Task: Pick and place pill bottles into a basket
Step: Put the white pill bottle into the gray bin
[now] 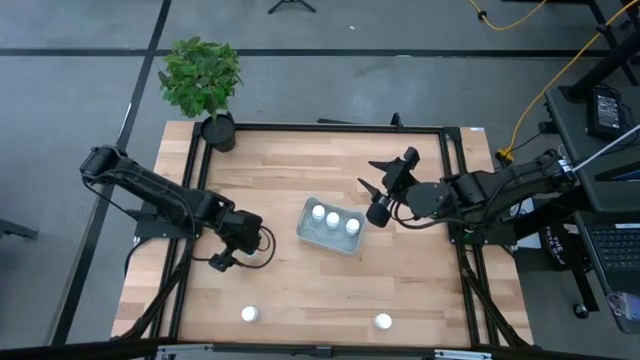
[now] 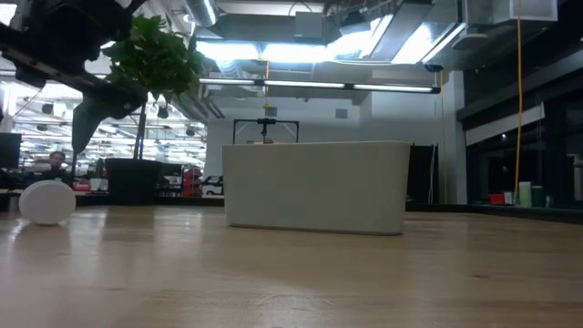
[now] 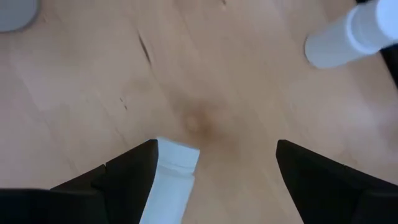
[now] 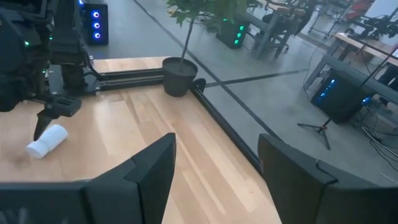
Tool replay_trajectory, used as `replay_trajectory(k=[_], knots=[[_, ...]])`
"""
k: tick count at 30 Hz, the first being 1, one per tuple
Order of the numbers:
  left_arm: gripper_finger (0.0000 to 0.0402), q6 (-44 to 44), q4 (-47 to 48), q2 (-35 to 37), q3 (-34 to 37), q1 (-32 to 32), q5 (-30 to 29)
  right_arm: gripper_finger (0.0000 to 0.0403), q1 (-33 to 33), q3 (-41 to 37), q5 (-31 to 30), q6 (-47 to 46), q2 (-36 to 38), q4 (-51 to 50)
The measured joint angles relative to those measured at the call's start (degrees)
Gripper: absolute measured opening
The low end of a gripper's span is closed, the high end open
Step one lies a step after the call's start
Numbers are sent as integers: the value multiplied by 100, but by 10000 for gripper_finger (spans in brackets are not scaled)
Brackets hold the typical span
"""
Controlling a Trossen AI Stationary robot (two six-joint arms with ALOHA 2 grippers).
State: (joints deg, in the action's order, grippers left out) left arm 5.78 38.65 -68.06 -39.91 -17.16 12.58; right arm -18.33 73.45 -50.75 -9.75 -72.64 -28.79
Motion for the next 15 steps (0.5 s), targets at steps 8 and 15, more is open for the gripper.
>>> replay_trajectory(k=[8,15], knots=[[322,1384,33,-48,1,-140,152,229,-103,0,51,-32,4,-276],[322,2183,-252,-385,6,16,-241,229,-100,0,137,-40,4,-327]])
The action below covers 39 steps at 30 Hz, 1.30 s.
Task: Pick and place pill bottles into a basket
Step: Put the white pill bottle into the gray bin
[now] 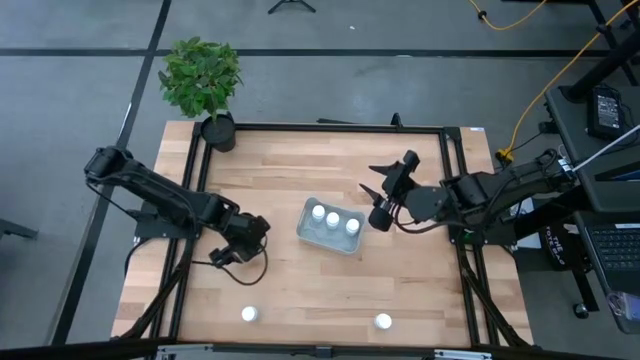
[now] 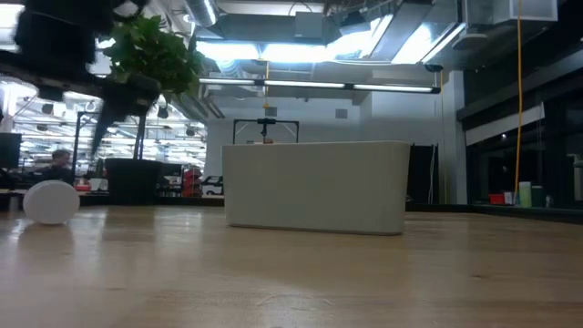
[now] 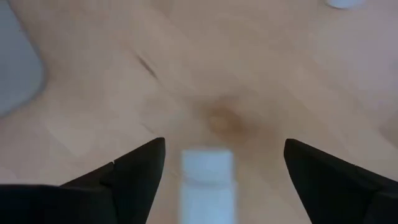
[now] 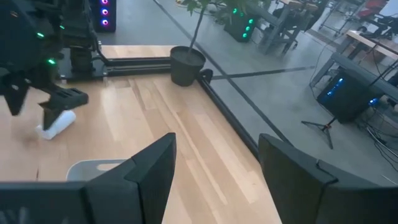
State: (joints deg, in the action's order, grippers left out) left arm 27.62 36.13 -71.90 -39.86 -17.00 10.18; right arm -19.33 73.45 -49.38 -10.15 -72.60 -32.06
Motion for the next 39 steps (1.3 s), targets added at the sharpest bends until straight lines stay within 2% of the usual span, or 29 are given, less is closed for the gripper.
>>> replay_trajectory(k=[3,7,15,22,30,33,39], knots=[[322,271,-347,-223,0,115,-11,229,0,0,4,-11,2,0],[322,385,-191,-369,1,305,-2,229,-31,0,26,-24,2,20],[306,562,49,-24,303,683,142,229,-39,0,58,-173,4,43],[293,616,-40,116,760,863,202,229,-42,0,58,-190,4,59],[289,574,-436,119,950,950,142,229,-34,0,50,-175,4,162],[269,292,-630,119,951,1080,140,229,-28,0,50,-177,4,163],[205,210,-591,110,951,1323,161,229,-28,0,48,-179,4,162]])
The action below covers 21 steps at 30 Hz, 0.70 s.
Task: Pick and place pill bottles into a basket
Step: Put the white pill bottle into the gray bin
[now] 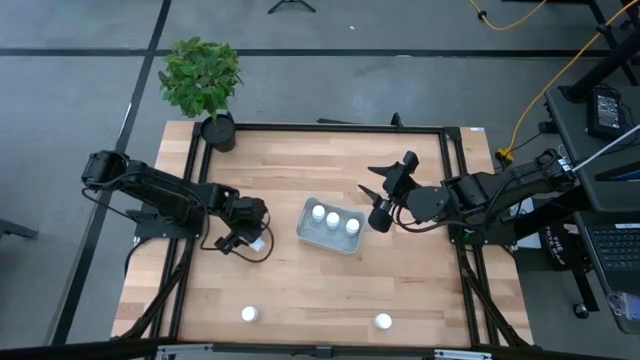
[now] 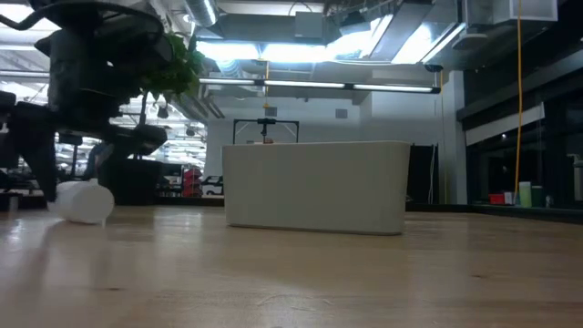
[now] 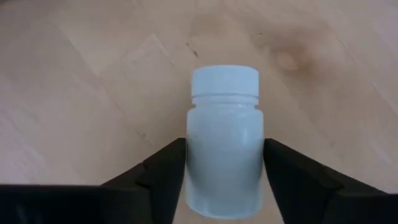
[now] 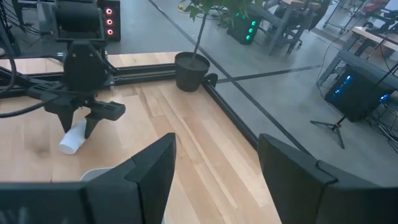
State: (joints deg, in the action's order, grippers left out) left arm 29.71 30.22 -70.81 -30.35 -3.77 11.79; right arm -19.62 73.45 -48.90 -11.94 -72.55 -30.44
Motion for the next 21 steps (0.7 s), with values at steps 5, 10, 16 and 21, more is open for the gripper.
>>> replay_trajectory(k=[5,10,16,21], knots=[[189,0,-58,-39,-2,188,73,229,0,0,0,18,0,-2],[199,-63,-93,-47,-2,252,309,229,0,0,2,24,0,-14],[200,-216,-400,-337,-13,236,601,229,-10,0,4,30,0,-39],[201,-385,-685,-496,-13,237,684,229,-13,0,96,28,0,-70]])
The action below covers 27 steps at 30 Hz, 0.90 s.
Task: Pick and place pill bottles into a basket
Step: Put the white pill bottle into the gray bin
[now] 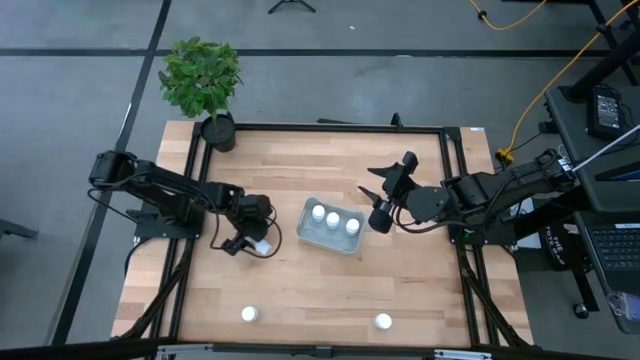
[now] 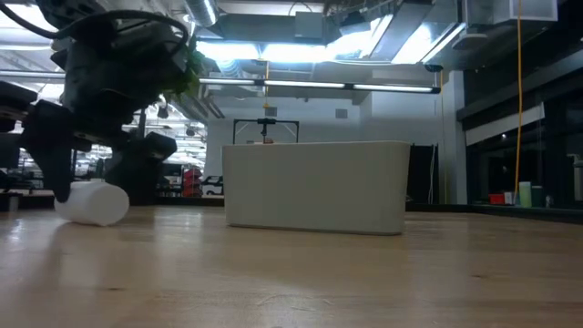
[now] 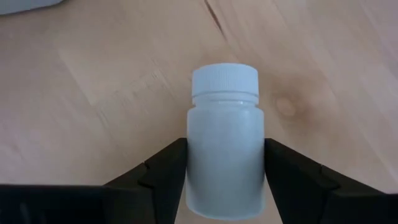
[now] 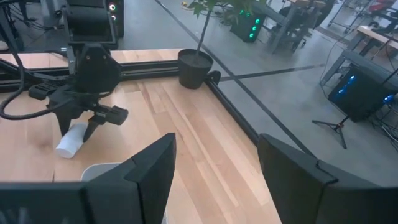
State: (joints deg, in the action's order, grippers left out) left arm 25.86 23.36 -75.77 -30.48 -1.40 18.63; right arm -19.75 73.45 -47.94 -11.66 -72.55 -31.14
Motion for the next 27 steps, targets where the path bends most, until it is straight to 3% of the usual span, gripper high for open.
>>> replay_trajectory(k=[18,27], knots=[[155,-833,-670,-43,23,1,-542,229,0,0,2,35,0,-9],[154,-1740,-1506,624,-425,1,-1147,229,2,0,2,35,0,-22]])
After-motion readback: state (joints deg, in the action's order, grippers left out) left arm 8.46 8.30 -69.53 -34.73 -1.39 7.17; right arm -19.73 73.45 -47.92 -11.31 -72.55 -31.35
